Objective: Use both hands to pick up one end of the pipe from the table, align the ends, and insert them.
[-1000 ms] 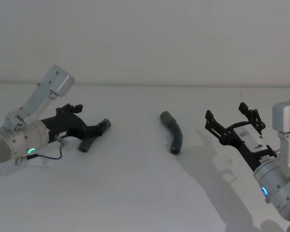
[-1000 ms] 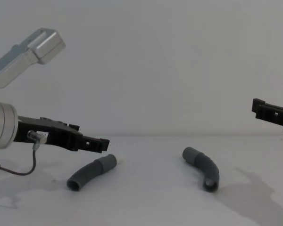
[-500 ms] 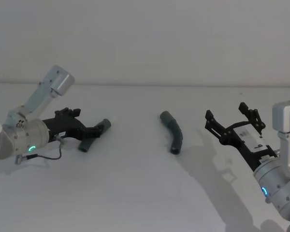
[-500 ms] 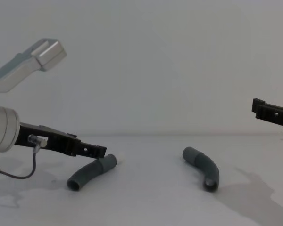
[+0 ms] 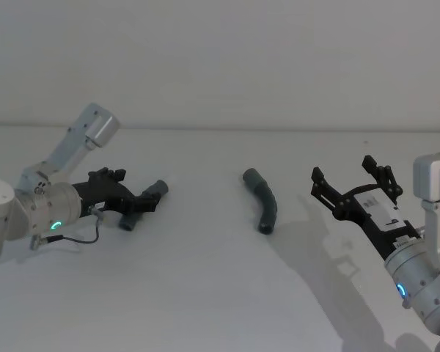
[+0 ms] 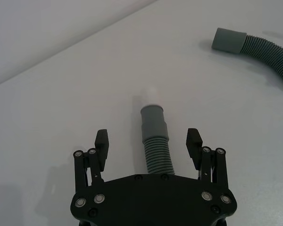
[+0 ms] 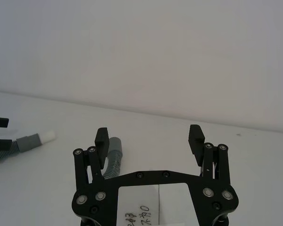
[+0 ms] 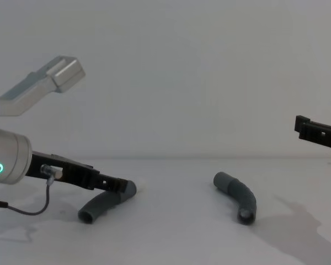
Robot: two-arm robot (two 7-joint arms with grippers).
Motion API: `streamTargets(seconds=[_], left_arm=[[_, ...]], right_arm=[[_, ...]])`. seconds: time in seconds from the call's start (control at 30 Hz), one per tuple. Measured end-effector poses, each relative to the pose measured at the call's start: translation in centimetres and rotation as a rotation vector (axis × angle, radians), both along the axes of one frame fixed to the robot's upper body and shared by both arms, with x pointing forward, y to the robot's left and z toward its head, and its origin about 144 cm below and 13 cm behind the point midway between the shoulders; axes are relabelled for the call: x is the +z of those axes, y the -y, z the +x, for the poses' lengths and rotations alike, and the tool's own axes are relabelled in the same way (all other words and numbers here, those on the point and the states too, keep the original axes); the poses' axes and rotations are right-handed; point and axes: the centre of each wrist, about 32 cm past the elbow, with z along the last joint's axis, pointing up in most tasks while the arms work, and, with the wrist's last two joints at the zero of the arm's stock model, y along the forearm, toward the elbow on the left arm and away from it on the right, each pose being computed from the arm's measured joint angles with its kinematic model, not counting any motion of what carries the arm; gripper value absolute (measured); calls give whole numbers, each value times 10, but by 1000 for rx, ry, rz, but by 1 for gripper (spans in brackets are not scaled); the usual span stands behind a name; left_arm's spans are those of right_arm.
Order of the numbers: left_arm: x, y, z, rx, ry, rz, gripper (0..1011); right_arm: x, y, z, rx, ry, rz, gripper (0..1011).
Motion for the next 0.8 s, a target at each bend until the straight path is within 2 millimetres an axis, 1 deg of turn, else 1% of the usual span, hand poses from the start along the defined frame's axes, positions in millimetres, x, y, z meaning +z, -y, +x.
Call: streamTargets(seconds=[0.8], left_arm=[[-9, 8, 12, 7, -33, 21, 1001]], right_arm=[[0, 0, 0, 0, 0, 0, 1001]])
